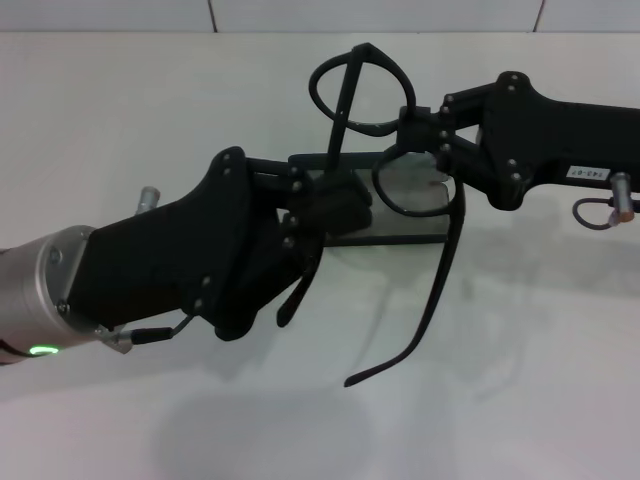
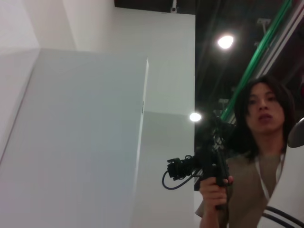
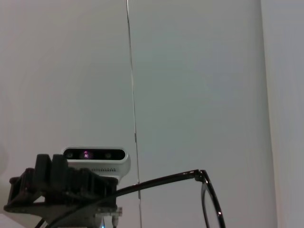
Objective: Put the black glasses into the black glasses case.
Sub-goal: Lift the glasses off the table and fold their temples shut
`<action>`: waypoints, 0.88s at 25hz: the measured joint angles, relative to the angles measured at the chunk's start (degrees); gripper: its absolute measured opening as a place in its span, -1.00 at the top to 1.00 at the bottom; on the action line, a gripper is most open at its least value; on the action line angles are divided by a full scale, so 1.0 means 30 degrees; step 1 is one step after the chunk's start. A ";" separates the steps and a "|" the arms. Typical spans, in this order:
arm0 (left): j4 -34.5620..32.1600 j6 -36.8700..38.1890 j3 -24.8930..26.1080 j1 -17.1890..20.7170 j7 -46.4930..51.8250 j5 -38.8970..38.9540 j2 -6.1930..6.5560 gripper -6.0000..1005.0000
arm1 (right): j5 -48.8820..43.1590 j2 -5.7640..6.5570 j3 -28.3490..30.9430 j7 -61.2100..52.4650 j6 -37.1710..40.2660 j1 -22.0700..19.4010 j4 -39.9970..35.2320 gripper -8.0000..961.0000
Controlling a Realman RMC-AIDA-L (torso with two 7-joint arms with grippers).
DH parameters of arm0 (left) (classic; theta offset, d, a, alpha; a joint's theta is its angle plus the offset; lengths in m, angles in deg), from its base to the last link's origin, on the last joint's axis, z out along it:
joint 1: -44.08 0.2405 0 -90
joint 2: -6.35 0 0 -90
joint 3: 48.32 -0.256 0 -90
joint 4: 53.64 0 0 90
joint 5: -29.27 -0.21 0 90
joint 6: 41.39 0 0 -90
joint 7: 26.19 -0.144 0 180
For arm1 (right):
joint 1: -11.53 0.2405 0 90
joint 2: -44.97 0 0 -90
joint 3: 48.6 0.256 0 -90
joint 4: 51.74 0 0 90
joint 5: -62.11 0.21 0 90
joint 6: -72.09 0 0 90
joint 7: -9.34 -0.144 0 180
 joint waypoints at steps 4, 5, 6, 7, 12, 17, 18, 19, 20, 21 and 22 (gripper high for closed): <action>0.0593 -0.0245 -0.0032 -0.0230 -0.0281 0.0002 -0.0017 0.90 | 0.0346 -0.0032 -0.0295 0.0208 0.0116 0.0454 0.0538 0.87; 0.1053 -0.0313 -0.0029 -0.0432 -0.0468 0.0025 -0.0020 0.90 | 0.0516 -0.0030 -0.0428 0.0272 0.0169 0.0537 0.0661 0.87; 0.1488 -0.0356 -0.0019 -0.0641 -0.0646 0.0041 -0.0022 0.90 | 0.0647 -0.0030 -0.0529 0.0331 0.0207 0.0594 0.0757 0.87; 0.1759 -0.0369 -0.0010 -0.0758 -0.0753 0.0040 -0.0024 0.90 | 0.0717 -0.0028 -0.0593 0.0375 0.0242 0.0661 0.0828 0.87; 0.2977 -0.0686 0.0007 -0.1436 -0.1216 0.0041 -0.0036 0.90 | 0.0905 -0.0033 -0.1048 0.0402 0.0262 0.0839 0.0922 0.87; 0.3074 -0.1264 -0.0012 -0.1512 -0.1228 0.0054 -0.0087 0.90 | 0.1085 -0.0026 -0.1487 0.0405 0.0215 0.0850 0.0981 0.87; 0.3107 -0.1361 -0.0004 -0.1513 -0.1228 0.0073 -0.0097 0.90 | 0.1153 -0.0023 -0.1580 0.0405 0.0202 0.0855 0.1024 0.87; 0.3145 -0.1461 0.0019 -0.1510 -0.1230 0.0100 -0.0106 0.90 | 0.1245 -0.0023 -0.1720 0.0405 0.0174 0.0866 0.1099 0.87; 0.3173 -0.1510 0.0037 -0.1505 -0.1230 0.0108 -0.0107 0.90 | 0.1337 -0.0023 -0.1838 0.0415 0.0143 0.0878 0.1155 0.87; 0.3199 -0.1556 0.0056 -0.1492 -0.1231 0.0123 -0.0114 0.90 | 0.1385 -0.0023 -0.1909 0.0443 0.0123 0.0882 0.1187 0.87; 0.3217 -0.1579 0.0067 -0.1483 -0.1231 0.0133 -0.0119 0.90 | 0.1423 -0.0022 -0.1949 0.0472 0.0105 0.0884 0.1198 0.87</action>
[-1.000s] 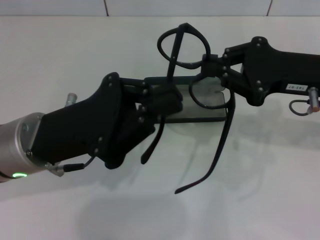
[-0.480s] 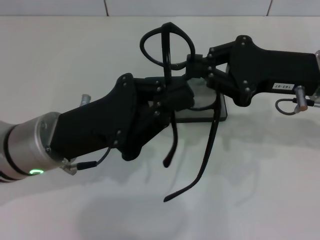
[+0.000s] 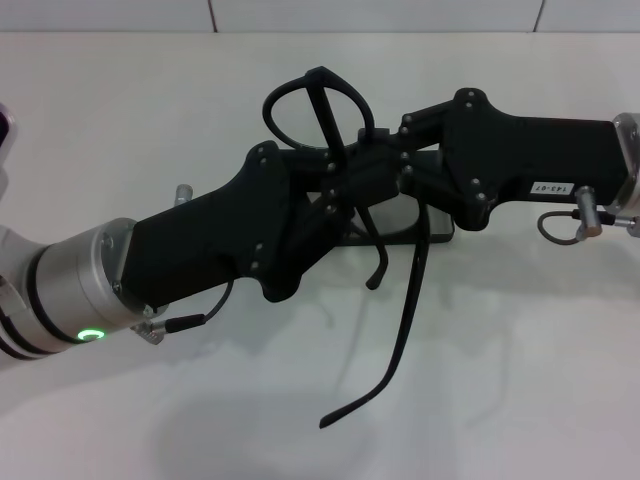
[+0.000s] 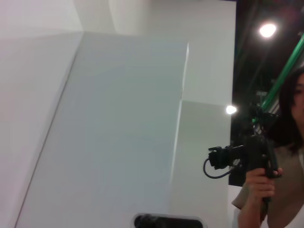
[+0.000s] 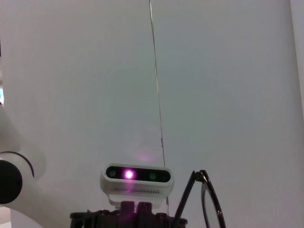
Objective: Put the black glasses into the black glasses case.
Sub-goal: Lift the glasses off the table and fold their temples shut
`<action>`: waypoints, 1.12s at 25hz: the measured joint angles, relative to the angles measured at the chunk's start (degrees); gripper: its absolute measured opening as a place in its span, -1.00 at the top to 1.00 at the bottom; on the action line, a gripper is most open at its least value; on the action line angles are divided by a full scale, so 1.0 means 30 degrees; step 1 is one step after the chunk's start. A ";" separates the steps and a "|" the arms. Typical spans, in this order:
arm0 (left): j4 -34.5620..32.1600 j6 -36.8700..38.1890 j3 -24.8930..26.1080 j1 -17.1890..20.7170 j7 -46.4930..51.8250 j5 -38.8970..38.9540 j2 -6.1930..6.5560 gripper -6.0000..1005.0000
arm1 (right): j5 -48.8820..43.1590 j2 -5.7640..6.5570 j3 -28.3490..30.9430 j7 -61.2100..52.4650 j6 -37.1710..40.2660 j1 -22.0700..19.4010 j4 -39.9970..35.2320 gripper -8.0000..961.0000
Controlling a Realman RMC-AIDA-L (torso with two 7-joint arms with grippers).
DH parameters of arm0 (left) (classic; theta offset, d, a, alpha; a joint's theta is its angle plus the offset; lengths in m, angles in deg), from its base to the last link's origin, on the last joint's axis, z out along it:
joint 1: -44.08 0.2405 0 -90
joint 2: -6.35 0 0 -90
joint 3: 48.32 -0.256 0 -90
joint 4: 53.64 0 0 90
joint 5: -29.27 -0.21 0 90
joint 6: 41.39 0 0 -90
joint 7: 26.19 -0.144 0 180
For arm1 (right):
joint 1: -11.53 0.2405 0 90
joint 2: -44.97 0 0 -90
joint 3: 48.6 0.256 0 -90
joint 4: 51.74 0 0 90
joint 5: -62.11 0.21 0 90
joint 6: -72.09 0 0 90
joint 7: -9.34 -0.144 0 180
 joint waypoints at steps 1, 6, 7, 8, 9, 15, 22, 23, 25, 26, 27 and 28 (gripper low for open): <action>0.0087 -0.0012 0.0006 0.0004 0.0000 0.0058 -0.0010 0.90 | 0.0003 -0.0001 -0.0013 0.0023 0.0000 -0.0001 0.0003 0.87; 0.0628 -0.0149 -0.0065 -0.0018 -0.0005 0.0682 -0.0024 0.90 | 0.0152 0.0000 -0.0218 0.0064 0.0095 -0.0049 0.0023 0.87; 0.0669 -0.0193 -0.0068 -0.0013 -0.0011 0.0705 -0.0025 0.90 | 0.0208 0.0000 -0.0275 0.0077 0.0104 -0.0063 0.0030 0.87; 0.0697 -0.0231 -0.0070 -0.0015 -0.0017 0.0704 -0.0026 0.90 | 0.0275 0.0000 -0.0335 0.0099 0.0108 -0.0083 0.0039 0.87; 0.0699 -0.0247 -0.0072 -0.0014 -0.0019 0.0705 -0.0026 0.90 | 0.0313 0.0000 -0.0379 0.0116 0.0108 -0.0093 0.0042 0.87; 0.0701 -0.0283 -0.0079 0.0003 -0.0027 0.0705 -0.0026 0.90 | 0.0504 -0.0001 -0.0530 0.0139 0.0118 -0.0099 0.0071 0.87; 0.0729 -0.0531 -0.0080 0.0038 -0.0060 0.0720 -0.0049 0.90 | 0.0552 -0.0001 -0.0595 0.0139 0.0151 -0.0099 0.0079 0.87; 0.0728 -0.0583 -0.0080 0.0038 -0.0060 0.0724 -0.0058 0.90 | 0.0616 -0.0001 -0.0687 0.0139 0.0151 -0.0100 0.0079 0.87; 0.0738 -0.0710 -0.0080 0.0039 -0.0061 0.0733 -0.0076 0.90 | 0.0729 -0.0001 -0.0837 0.0139 0.0153 -0.0100 0.0079 0.87; 0.0743 -0.0735 -0.0081 0.0039 -0.0062 0.0733 -0.0080 0.90 | 0.0780 -0.0001 -0.0903 0.0141 0.0152 -0.0100 0.0080 0.87; 0.0750 -0.0748 -0.0080 0.0038 -0.0062 0.0734 -0.0082 0.90 | 0.0799 -0.0001 -0.0940 0.0154 0.0153 -0.0100 0.0079 0.87; 0.0758 -0.0756 -0.0081 0.0040 -0.0062 0.0754 -0.0083 0.90 | 0.0804 0.0000 -0.0949 0.0168 0.0153 -0.0100 0.0079 0.87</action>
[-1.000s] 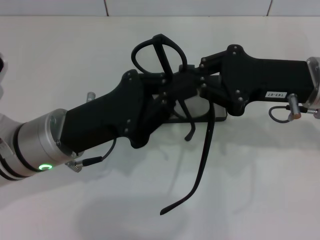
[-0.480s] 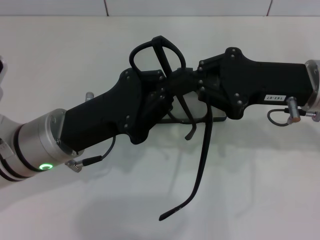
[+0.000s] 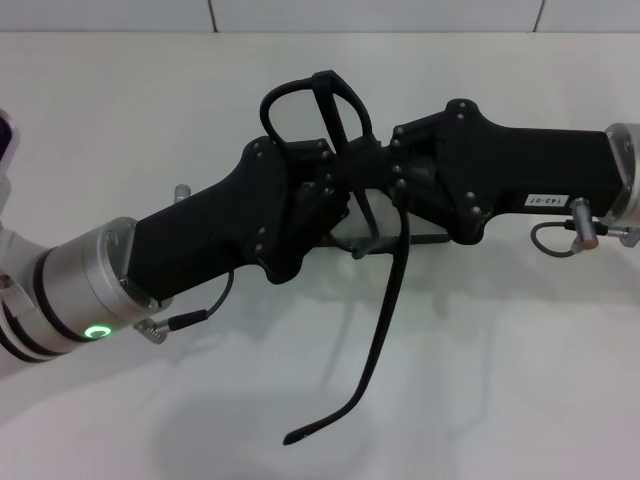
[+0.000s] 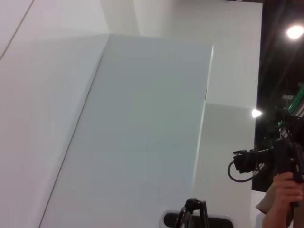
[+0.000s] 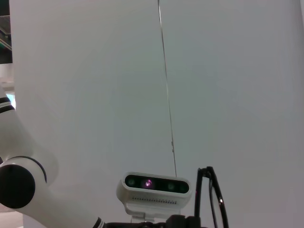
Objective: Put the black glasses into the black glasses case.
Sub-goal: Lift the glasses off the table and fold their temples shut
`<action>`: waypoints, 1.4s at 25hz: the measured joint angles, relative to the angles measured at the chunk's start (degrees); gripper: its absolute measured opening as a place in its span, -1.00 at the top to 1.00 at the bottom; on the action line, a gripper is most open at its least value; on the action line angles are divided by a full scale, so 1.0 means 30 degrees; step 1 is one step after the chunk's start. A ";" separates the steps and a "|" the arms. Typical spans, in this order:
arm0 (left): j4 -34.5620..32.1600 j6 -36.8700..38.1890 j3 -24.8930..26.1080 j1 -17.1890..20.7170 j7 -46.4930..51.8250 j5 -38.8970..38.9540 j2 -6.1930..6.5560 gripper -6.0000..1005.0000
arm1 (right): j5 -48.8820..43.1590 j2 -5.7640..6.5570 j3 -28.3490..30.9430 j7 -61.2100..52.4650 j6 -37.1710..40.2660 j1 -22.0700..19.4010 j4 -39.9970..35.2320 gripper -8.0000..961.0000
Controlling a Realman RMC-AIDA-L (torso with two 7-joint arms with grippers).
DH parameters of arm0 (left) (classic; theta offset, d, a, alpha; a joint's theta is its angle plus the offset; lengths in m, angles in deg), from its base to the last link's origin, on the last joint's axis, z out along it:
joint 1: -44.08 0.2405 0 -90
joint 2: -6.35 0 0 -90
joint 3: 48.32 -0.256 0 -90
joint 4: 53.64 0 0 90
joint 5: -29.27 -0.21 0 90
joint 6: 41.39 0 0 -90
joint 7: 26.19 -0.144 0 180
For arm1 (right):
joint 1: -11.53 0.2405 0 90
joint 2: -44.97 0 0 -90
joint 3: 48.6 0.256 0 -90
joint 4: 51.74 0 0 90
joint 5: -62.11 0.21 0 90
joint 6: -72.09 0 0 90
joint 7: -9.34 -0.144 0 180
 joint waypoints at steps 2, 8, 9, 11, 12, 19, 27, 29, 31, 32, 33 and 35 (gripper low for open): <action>0.0006 -0.0005 0.0001 0.0021 0.0002 0.0067 -0.0002 0.90 | 0.0010 -0.0002 -0.0007 0.0033 -0.0023 0.0000 0.0002 0.87; 0.0004 0.1025 -0.0042 0.0147 0.0005 0.0108 0.0062 0.90 | 0.0058 -0.0001 0.0152 0.0281 -0.0375 -0.0085 0.0181 0.86; 0.0005 0.1359 -0.0048 0.0208 0.0012 0.0098 0.0094 0.90 | 0.0120 0.0004 0.0174 0.0341 -0.0475 -0.0124 0.0182 0.86; -0.0027 0.1865 -0.0048 0.0339 0.0018 0.0105 0.0139 0.90 | 0.0451 0.0043 0.0328 0.0562 -0.0545 -0.0305 0.0186 0.86; -0.0104 0.2155 -0.0048 0.0469 0.0020 0.0123 0.0167 0.90 | 0.0671 0.0086 0.0487 0.0667 -0.0470 -0.0450 0.0181 0.86; -0.0324 0.2399 0.0007 0.1047 -0.0004 0.0010 0.0378 0.90 | 0.2036 0.0153 0.4179 0.0602 0.3256 -0.1432 0.0175 0.86; -0.0347 0.2404 -0.0321 0.0090 -0.0580 -0.1978 0.0277 0.90 | 0.5565 0.0085 0.5082 0.1417 0.5046 -0.1541 0.0440 0.85; -0.0330 0.2403 -0.1478 -0.0637 -0.1278 -0.2447 0.0178 0.90 | 0.6324 0.0028 0.4700 0.2323 0.4960 -0.0816 0.1342 0.85; -0.0326 0.2402 -0.2760 -0.1157 -0.1957 -0.2362 0.0119 0.90 | 0.7048 0.0015 0.4079 0.3313 0.4777 0.0299 0.2851 0.85; -0.0327 0.2396 -0.3309 -0.1364 -0.2278 -0.2183 0.0087 0.90 | 0.7281 0.0019 0.3754 0.3801 0.4634 0.0850 0.3616 0.85; -0.0334 0.2389 -0.3793 -0.1547 -0.2542 -0.1947 0.0049 0.90 | 0.7486 0.0012 0.3376 0.4376 0.4426 0.1471 0.4449 0.85; -0.0318 0.2367 -0.4391 -0.1667 -0.2930 -0.1004 0.0016 0.90 | 0.7572 0.0012 0.2463 0.5331 0.3878 0.2500 0.5752 0.84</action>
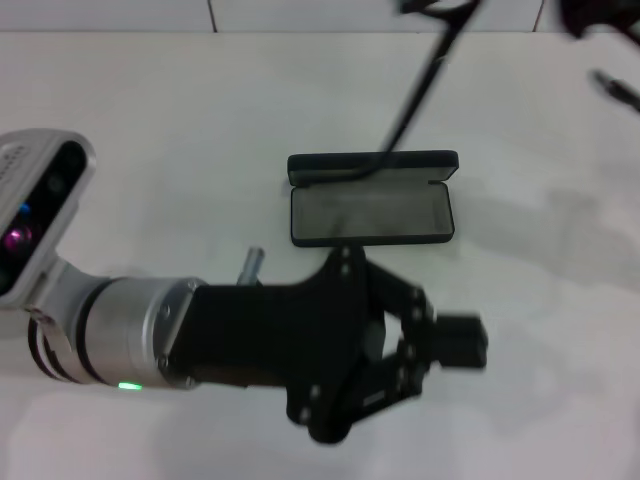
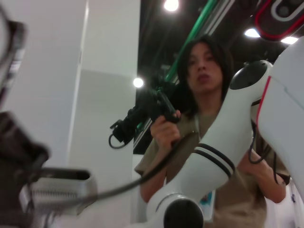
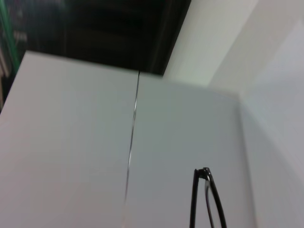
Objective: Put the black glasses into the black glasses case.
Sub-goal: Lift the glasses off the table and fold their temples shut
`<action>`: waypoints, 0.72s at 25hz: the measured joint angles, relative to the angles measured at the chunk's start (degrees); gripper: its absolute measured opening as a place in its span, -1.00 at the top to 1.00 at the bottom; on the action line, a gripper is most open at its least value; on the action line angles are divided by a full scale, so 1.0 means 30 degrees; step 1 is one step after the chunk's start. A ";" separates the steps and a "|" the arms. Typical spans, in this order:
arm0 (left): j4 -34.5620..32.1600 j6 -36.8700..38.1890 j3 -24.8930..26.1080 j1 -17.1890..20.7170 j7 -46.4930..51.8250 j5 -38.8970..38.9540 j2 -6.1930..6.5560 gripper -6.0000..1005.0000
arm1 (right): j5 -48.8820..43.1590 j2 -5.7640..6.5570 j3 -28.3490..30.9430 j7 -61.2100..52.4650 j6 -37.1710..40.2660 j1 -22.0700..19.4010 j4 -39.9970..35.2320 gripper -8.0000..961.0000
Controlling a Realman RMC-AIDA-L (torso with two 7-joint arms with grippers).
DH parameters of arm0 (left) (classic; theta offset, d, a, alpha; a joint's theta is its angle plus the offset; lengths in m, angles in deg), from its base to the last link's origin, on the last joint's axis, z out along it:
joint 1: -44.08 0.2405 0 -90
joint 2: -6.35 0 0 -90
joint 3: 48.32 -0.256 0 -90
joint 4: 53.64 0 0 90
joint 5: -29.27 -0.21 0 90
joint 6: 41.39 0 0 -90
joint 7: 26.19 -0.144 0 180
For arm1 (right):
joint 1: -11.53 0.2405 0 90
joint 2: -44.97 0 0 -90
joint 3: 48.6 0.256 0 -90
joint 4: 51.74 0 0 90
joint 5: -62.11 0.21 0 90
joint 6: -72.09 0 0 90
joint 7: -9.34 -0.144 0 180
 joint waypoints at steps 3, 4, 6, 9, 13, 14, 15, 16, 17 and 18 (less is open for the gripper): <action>0.0075 -0.0018 -0.0628 0.0268 -0.0477 0.2019 -0.0031 0.90 | 0.0118 -0.0011 -0.1744 0.0768 -0.0770 0.0632 0.0730 0.84; 0.0099 -0.0022 -0.0729 0.0447 -0.0580 0.2557 -0.0031 0.90 | 0.0337 -0.0011 -0.2379 0.0938 -0.1022 0.0584 0.0717 0.84; 0.0056 -0.0037 -0.0859 0.0888 -0.0745 0.3636 -0.0022 0.90 | 0.1028 -0.0013 -0.3398 0.1188 -0.1450 0.0475 0.0630 0.84; 0.0093 -0.0034 -0.0868 0.1354 -0.0762 0.4793 0.0011 0.90 | 0.1789 -0.0013 -0.4463 0.1372 -0.2116 0.0358 0.0610 0.84; 0.0133 -0.0041 -0.0877 0.1430 -0.0767 0.5267 0.0015 0.90 | 0.1803 -0.0012 -0.5359 0.1644 -0.3095 0.0297 0.0584 0.83; 0.0126 -0.0043 -0.0879 0.1431 -0.0767 0.5362 0.0015 0.90 | 0.1803 -0.0013 -0.5650 0.1718 -0.3316 0.0304 0.0577 0.83; 0.0145 -0.0045 -0.0879 0.1431 -0.0767 0.5522 0.0014 0.90 | 0.1797 -0.0013 -0.6070 0.1780 -0.3612 0.0344 0.0557 0.83; 0.0240 -0.0085 -0.0880 0.1431 -0.0751 0.5825 0.0014 0.90 | 0.1790 -0.0013 -0.6374 0.1804 -0.3831 0.0379 0.0533 0.83; 0.0240 -0.0085 -0.0880 0.1431 -0.0751 0.5825 0.0014 0.90 | 0.1786 -0.0013 -0.6658 0.1811 -0.4062 0.0408 0.0482 0.83; 0.0262 -0.0122 -0.0862 0.1431 -0.0726 0.5921 0.0014 0.90 | 0.1776 -0.0014 -0.6996 0.1815 -0.4326 0.0416 0.0386 0.83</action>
